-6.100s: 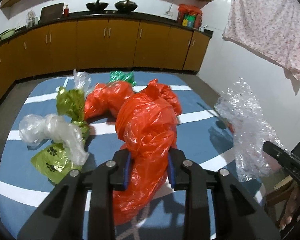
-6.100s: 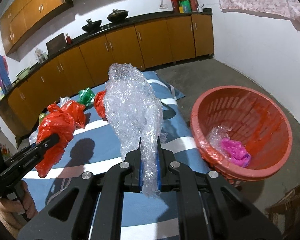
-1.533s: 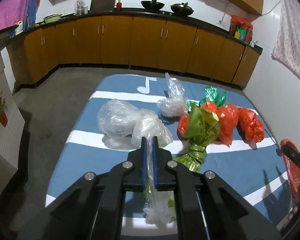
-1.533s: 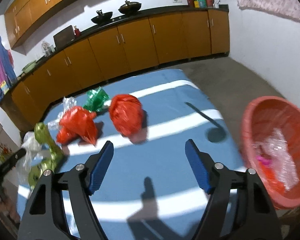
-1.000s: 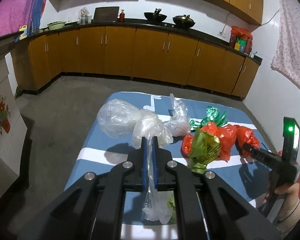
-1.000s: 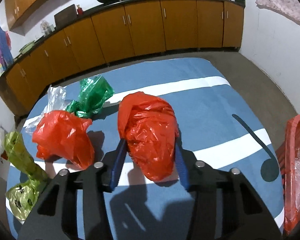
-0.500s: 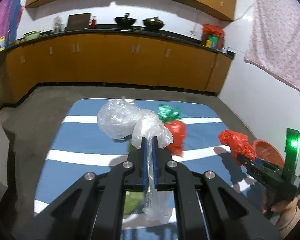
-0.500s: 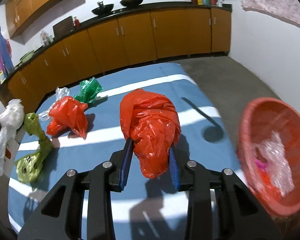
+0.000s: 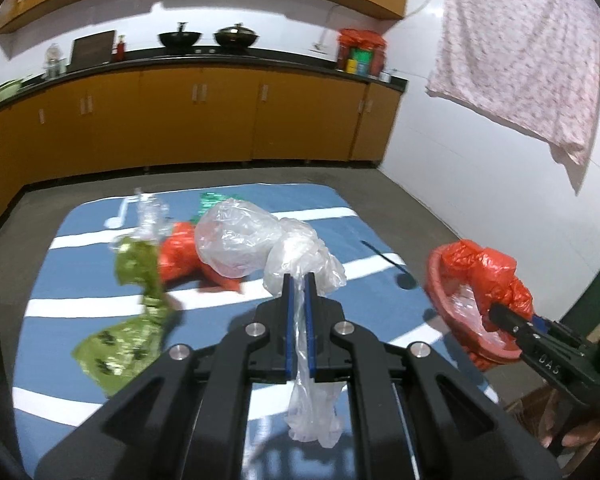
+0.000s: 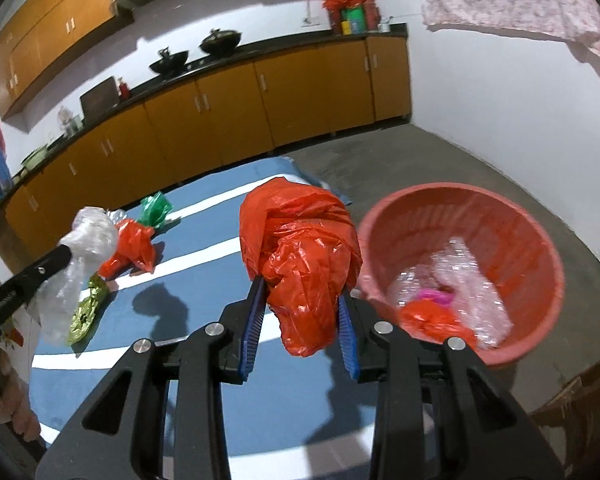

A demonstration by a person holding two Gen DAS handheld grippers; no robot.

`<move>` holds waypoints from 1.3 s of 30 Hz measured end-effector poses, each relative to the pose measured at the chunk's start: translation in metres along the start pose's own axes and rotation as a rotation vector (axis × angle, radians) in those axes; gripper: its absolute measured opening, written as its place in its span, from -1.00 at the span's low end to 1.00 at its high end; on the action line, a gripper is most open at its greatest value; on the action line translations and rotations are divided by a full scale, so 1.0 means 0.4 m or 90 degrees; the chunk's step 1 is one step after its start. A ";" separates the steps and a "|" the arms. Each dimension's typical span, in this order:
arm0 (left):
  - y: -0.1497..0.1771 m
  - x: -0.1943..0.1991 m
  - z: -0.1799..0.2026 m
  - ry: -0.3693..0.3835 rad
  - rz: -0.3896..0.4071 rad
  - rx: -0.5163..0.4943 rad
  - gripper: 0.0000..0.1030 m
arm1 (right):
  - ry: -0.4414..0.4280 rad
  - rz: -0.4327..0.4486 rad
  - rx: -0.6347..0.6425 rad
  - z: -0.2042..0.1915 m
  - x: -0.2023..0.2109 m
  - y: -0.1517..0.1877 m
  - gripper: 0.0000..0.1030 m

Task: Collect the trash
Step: 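Carry both bags to the basket and open both grippers to drop them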

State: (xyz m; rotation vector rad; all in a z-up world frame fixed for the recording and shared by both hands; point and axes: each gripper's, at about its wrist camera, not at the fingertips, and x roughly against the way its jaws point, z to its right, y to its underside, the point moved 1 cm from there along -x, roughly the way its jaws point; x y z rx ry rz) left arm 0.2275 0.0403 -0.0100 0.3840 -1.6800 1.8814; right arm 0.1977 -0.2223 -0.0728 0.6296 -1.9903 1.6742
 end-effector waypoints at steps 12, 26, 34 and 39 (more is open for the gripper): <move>0.000 -0.036 0.200 0.062 -0.011 -0.058 -0.87 | 0.049 0.037 -0.049 0.165 0.084 -0.006 -0.33; 0.003 -0.141 0.397 0.138 -0.041 -0.092 -0.87 | 0.103 0.045 -0.100 0.319 0.089 -0.006 -0.33; 0.009 -0.222 0.481 0.171 -0.062 -0.108 -0.87 | 0.115 0.050 -0.143 0.380 0.058 -0.024 -0.33; 0.022 -0.258 0.510 0.187 -0.073 -0.120 -0.87 | 0.116 0.054 -0.158 0.408 0.036 -0.043 -0.33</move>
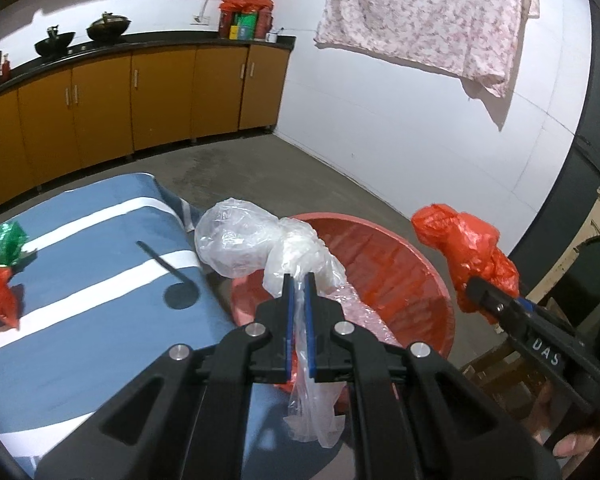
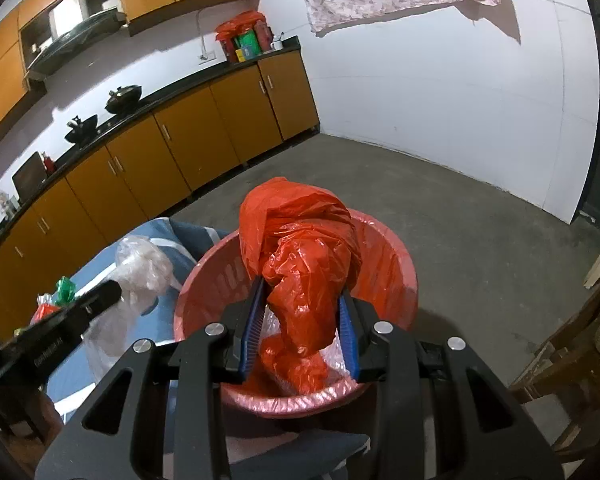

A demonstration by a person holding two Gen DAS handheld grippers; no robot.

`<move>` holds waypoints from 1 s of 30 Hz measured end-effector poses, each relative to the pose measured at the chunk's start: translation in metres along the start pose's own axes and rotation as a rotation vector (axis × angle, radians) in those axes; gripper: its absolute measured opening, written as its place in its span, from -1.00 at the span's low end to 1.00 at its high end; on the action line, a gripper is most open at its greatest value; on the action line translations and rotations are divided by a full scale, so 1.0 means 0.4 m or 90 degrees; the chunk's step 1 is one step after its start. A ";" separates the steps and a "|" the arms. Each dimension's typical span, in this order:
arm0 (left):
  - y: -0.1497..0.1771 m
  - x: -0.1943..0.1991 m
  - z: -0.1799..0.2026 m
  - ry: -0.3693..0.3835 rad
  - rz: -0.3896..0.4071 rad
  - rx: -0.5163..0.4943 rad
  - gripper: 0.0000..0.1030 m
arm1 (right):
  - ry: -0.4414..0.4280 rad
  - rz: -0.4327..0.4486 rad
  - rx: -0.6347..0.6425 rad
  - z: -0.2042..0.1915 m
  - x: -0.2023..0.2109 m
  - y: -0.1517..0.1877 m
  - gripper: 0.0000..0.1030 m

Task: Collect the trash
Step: 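Carry both bags to the basket and open both grippers to drop them, then grasp the green printed bag with the left gripper while the right gripper grasps the orange-red bag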

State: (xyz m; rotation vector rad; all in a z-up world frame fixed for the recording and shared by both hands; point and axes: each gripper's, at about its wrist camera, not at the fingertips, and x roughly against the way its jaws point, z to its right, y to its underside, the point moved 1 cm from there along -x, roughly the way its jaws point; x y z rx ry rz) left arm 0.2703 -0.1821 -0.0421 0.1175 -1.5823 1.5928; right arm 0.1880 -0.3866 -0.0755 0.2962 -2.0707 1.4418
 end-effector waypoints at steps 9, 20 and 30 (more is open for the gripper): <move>-0.012 -0.064 0.051 0.026 -0.013 -0.018 -0.87 | -0.003 0.013 -0.026 0.023 -0.031 -0.033 -0.33; -0.009 -0.117 0.031 0.037 -0.038 0.009 -0.25 | -0.054 0.015 -0.041 0.040 -0.061 -0.067 0.18; 0.032 -0.009 -0.073 -0.064 0.007 0.019 0.59 | 0.002 0.007 -0.050 0.068 -0.019 -0.002 0.59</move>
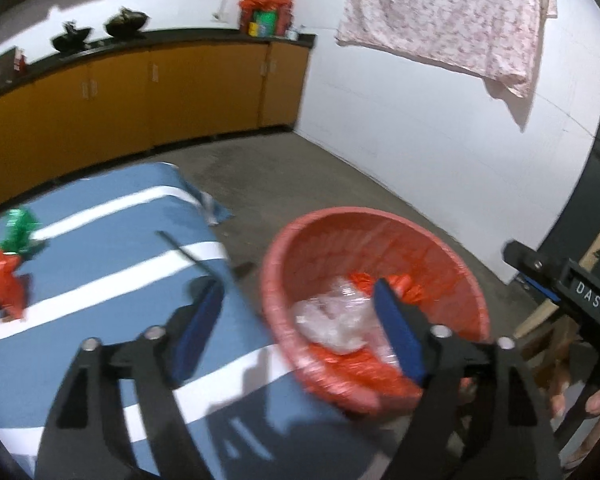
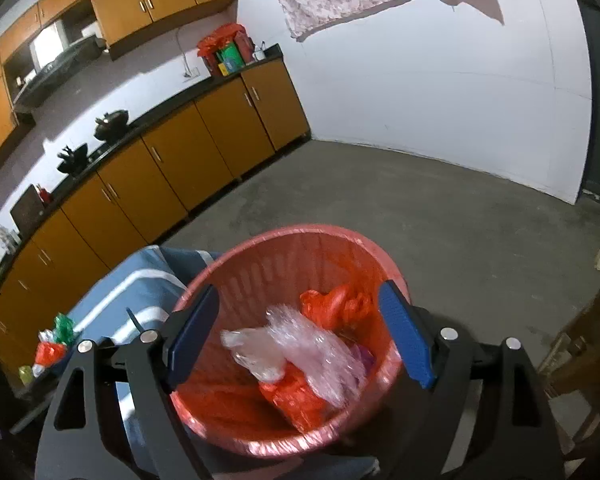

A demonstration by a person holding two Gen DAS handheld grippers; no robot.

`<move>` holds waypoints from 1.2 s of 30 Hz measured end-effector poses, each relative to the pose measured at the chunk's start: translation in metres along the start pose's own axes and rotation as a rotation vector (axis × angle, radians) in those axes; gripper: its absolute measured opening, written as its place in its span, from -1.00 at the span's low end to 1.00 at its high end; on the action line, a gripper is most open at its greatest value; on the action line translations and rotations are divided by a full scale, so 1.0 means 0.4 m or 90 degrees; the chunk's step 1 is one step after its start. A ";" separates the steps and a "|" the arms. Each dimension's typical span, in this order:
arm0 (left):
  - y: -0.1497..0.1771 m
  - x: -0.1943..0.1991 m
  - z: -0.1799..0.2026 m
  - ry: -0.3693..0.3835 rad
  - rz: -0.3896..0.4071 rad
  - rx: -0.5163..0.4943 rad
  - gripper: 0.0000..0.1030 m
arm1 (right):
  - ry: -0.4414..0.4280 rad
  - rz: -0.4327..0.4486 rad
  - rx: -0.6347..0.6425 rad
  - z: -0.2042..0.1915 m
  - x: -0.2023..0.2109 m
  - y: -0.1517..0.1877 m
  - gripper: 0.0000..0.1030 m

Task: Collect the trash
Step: 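Grasp the green printed bag with the left gripper while the right gripper grasps the orange-red bag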

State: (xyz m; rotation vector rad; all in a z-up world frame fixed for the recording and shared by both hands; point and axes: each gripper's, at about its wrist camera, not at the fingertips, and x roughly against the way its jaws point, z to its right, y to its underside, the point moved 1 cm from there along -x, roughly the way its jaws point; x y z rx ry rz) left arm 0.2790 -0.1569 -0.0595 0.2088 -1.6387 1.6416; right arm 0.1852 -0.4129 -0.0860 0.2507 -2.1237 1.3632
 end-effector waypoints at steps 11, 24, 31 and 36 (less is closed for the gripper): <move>0.101 0.178 -0.186 -0.150 0.018 0.023 0.81 | -0.012 -0.023 0.072 -0.095 0.034 0.062 0.59; 0.193 0.349 -0.556 -0.365 0.029 0.127 0.80 | -0.074 -0.065 0.155 -0.276 0.027 0.134 0.59; 0.179 0.280 -0.678 -0.368 -0.037 0.165 0.61 | -0.090 -0.085 0.181 -0.343 0.011 0.162 0.59; 0.170 0.222 -0.705 -0.354 -0.070 0.152 0.46 | -0.093 -0.096 0.201 -0.384 -0.006 0.172 0.59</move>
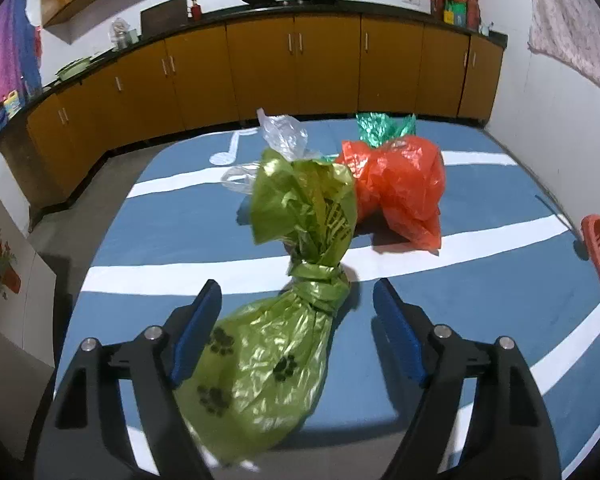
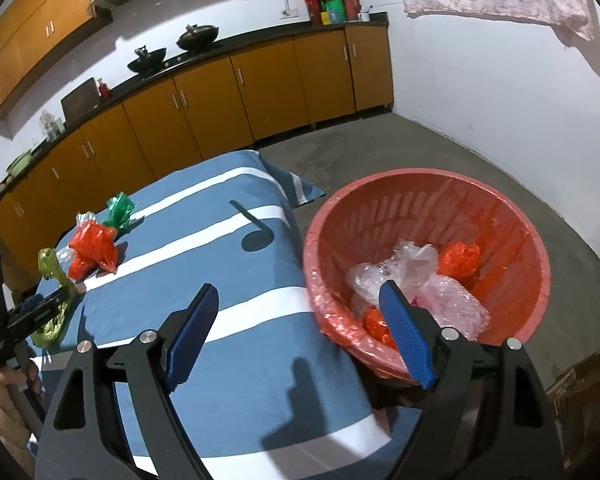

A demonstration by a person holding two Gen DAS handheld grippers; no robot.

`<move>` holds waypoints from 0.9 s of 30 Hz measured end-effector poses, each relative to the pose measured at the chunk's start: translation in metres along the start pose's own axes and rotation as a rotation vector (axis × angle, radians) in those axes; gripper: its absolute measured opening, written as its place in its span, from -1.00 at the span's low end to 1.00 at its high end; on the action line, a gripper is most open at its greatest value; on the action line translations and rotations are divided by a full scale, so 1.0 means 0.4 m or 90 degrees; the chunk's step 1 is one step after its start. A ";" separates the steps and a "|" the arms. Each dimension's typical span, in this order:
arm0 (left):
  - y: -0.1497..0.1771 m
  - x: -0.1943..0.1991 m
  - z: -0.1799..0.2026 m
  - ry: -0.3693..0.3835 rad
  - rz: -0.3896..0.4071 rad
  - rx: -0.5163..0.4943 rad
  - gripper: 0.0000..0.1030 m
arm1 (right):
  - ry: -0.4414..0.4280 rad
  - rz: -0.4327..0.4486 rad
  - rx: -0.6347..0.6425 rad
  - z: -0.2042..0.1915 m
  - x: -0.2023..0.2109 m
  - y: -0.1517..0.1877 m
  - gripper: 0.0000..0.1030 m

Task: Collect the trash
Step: 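Grasp the green printed bag with the left gripper while the right gripper grasps the orange-red bag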

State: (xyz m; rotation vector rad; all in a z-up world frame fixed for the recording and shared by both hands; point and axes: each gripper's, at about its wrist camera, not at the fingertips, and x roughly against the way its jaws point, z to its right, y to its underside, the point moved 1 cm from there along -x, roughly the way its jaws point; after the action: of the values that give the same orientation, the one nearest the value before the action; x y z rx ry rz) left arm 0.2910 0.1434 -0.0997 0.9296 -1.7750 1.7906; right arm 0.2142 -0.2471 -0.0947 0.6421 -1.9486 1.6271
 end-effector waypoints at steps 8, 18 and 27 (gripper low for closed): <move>0.005 -0.070 -0.018 0.030 -0.058 0.006 -0.34 | -0.031 -0.013 0.032 -0.090 -0.032 -0.008 0.59; 0.047 -0.017 -0.109 0.048 -0.034 0.019 -0.78 | -0.124 -0.027 0.108 -0.315 -0.099 -0.021 0.51; 0.043 0.025 -0.243 0.014 -0.004 0.074 -0.78 | -0.200 -0.015 0.174 -0.581 -0.215 -0.066 0.36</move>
State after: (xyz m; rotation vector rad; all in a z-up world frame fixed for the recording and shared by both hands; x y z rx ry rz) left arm 0.2576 0.2368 -0.0988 0.9554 -1.6677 1.9095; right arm 0.3167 -0.0200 -0.0977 1.0795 -1.9320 1.8882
